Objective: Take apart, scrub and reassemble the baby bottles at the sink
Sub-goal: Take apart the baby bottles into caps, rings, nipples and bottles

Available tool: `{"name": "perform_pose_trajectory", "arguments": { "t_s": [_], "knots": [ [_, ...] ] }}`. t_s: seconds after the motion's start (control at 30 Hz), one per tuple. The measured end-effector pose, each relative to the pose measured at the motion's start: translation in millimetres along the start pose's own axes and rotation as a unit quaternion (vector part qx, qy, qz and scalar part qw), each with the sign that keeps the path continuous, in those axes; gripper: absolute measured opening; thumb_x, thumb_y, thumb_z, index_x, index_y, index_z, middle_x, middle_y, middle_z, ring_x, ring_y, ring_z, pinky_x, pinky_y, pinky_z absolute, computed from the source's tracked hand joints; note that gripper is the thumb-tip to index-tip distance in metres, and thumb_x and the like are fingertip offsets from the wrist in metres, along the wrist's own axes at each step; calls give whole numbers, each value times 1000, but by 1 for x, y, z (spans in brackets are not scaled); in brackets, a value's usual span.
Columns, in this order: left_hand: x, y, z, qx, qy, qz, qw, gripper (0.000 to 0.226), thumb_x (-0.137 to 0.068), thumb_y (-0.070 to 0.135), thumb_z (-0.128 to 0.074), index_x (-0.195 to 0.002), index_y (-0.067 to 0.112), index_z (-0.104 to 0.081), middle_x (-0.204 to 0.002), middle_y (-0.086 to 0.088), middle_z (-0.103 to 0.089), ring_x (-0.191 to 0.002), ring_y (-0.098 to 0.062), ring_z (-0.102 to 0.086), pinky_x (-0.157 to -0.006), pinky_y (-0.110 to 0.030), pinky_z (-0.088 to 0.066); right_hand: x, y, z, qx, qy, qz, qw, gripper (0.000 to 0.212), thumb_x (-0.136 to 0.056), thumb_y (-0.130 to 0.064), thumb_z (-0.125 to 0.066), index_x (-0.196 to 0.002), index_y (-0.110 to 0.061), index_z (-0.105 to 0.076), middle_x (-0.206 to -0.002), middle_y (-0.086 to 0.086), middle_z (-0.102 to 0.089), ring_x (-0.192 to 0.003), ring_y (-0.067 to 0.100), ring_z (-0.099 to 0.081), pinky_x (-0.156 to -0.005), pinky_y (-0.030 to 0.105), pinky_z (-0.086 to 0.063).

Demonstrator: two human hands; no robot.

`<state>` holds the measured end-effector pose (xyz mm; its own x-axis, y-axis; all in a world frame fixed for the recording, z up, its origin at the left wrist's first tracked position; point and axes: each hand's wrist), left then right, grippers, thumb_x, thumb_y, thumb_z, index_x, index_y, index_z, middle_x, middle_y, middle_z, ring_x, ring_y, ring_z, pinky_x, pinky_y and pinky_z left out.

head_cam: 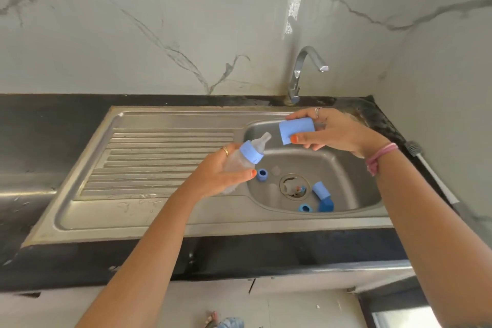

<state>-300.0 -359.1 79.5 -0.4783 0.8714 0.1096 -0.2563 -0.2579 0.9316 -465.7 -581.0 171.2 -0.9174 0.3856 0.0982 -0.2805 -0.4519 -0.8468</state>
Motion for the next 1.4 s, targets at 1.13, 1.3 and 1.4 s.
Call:
{"name": "perform_pose_trajectory", "arguments": {
  "t_s": [1.13, 1.3, 1.4],
  "knots": [
    [-176, -31, -97, 64, 12, 179, 982, 58, -75, 27, -80, -121, 37, -45, -108, 16, -55, -96, -7, -62, -73, -22, -52, -121, 300, 38, -23, 112, -350, 930, 55, -90, 0, -53, -143, 0, -42, -140, 15, -50, -107, 22, -55, -93, 34, -47],
    [-199, -31, -119, 63, 38, 183, 980, 63, -74, 24, -81, -124, 35, -44, -107, 18, -52, -96, -3, -58, -66, -19, -46, -135, 324, 44, 39, 41, -342, 938, 55, -91, -1, -50, -145, 3, -37, -147, 12, -44, -128, 27, -49, -103, 30, -39],
    [-209, -33, -128, 57, 46, 181, 981, 64, -72, 24, -82, -123, 35, -44, -108, 18, -52, -97, -4, -57, -68, -21, -48, -142, 336, 47, 67, 15, -340, 938, 55, -93, -1, -47, -147, 0, -35, -153, 13, -35, -138, 28, -40, -113, 37, -34]
  ]
}}
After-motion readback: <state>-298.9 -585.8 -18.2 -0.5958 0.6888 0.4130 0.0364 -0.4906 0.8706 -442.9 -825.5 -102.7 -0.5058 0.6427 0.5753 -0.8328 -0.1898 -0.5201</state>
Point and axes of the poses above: each hand's wrist, its own x-axis away from the middle knuckle, its own z-axis out of the back of the hand, y = z × x
